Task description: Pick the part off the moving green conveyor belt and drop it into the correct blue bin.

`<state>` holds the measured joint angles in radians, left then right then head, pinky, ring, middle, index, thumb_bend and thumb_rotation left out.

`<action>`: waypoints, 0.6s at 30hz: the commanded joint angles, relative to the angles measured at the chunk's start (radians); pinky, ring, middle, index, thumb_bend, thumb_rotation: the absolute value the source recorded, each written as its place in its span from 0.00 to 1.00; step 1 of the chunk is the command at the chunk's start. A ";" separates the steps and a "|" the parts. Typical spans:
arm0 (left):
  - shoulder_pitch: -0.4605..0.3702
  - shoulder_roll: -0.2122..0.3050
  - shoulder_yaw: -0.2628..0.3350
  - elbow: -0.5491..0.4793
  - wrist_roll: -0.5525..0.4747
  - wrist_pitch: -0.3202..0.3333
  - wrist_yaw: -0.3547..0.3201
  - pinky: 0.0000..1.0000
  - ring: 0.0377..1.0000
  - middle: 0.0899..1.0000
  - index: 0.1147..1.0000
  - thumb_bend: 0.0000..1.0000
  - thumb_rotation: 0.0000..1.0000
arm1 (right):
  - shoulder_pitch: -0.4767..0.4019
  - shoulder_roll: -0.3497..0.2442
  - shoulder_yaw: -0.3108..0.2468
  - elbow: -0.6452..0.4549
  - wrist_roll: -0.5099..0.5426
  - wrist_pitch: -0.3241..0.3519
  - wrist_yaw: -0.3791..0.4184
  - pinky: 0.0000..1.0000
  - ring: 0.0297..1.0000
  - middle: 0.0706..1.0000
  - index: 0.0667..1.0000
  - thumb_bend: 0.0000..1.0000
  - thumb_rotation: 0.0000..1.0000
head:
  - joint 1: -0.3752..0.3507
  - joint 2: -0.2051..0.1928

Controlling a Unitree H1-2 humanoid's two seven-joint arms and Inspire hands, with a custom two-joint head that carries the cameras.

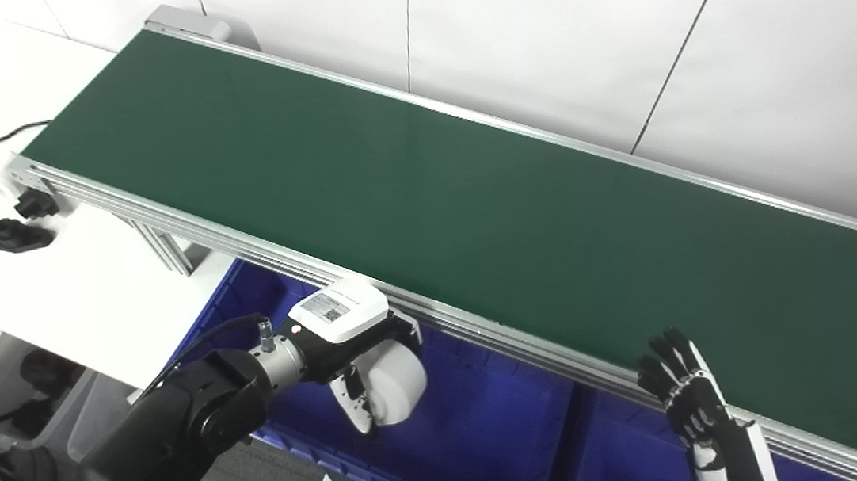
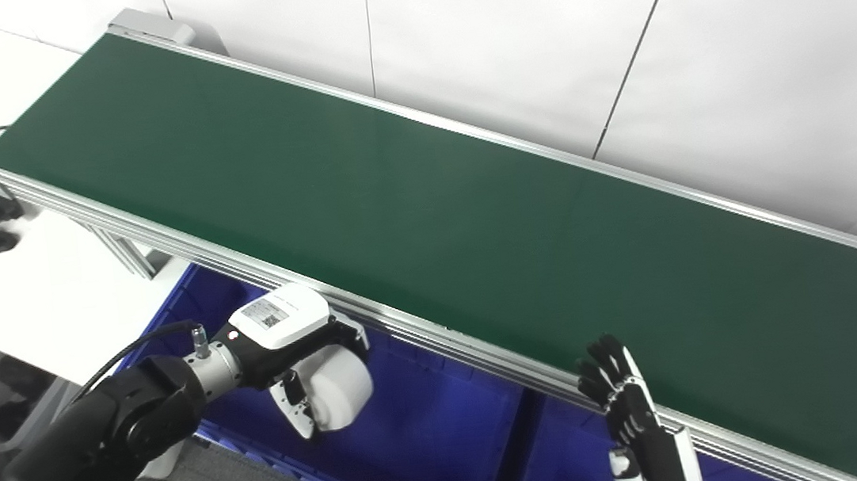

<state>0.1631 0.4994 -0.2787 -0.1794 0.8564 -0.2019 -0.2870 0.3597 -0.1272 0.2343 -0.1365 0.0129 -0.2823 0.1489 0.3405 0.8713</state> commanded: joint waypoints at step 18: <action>-0.058 -0.021 0.004 -0.271 -0.440 -0.069 -0.062 0.83 0.87 0.88 0.87 1.00 0.72 | -0.004 -0.003 -0.013 -0.030 -0.011 -0.002 0.014 0.85 0.87 0.91 0.95 0.87 0.95 | -0.067 0.014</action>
<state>0.1397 0.4986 -0.2863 -0.3905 0.4774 -0.2725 -0.3551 0.3611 -0.1344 0.2261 -0.1385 0.0096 -0.2807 0.1611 0.2932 0.8851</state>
